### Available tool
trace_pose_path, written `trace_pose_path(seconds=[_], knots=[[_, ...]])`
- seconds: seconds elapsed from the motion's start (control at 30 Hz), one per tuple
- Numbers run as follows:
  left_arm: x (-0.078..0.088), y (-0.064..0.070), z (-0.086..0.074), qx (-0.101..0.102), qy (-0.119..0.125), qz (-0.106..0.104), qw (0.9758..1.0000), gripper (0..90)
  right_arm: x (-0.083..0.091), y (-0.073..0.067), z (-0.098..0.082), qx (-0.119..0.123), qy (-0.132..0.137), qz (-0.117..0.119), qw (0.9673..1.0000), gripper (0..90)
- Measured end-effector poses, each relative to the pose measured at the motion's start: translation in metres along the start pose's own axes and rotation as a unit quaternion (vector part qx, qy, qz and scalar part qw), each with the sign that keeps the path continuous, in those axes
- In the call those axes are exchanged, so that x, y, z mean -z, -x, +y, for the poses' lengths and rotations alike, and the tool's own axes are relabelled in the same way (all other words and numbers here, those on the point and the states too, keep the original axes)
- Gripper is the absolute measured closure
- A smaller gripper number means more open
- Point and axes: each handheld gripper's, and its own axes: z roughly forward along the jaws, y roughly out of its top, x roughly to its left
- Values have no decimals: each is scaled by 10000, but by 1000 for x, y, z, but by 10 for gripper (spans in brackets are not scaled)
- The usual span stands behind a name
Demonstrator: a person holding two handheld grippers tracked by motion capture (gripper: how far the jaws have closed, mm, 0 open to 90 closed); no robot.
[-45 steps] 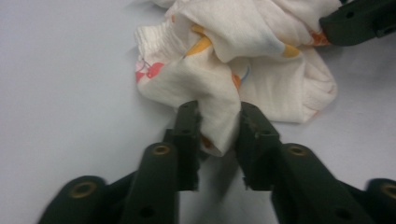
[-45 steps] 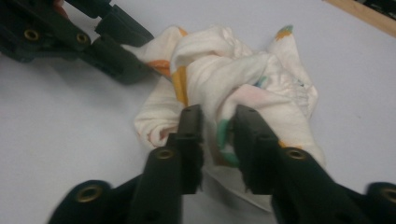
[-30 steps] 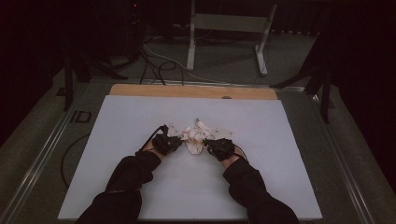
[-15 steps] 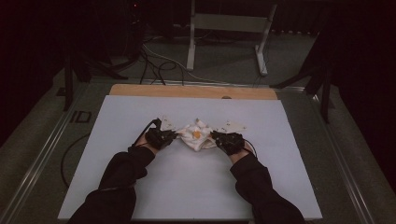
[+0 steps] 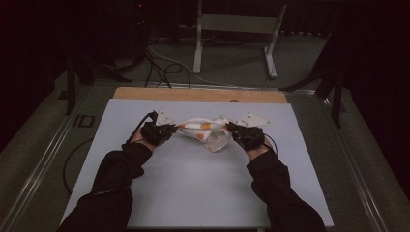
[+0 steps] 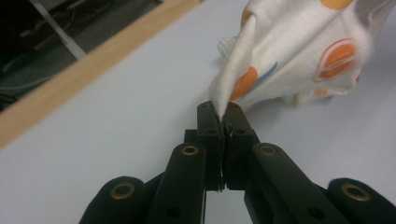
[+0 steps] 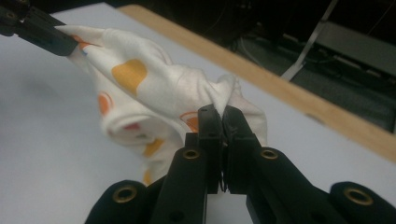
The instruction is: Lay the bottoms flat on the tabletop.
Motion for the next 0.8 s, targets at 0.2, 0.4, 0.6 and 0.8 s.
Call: trace_pose_path(seconds=[0.2, 0.4, 0.6, 0.8], knots=[[19, -4, 10, -26, 100, 26, 9999, 883, 9, -5, 16, 82, 173, 22, 9998, 877], [19, 7, -10, -58, -175, -228, 9996, 882, 7, -16, -2, 114, -2, 230, 9997, 876], [20, 28, -40, -115, -391, -556, 9976, 880, 11, -32, -34, 143, -253, 512, 9983, 874], [21, 52, -67, -238, -582, -851, 9944, 879, 19, -48, -61, 204, -545, 789, 9952, 863]])
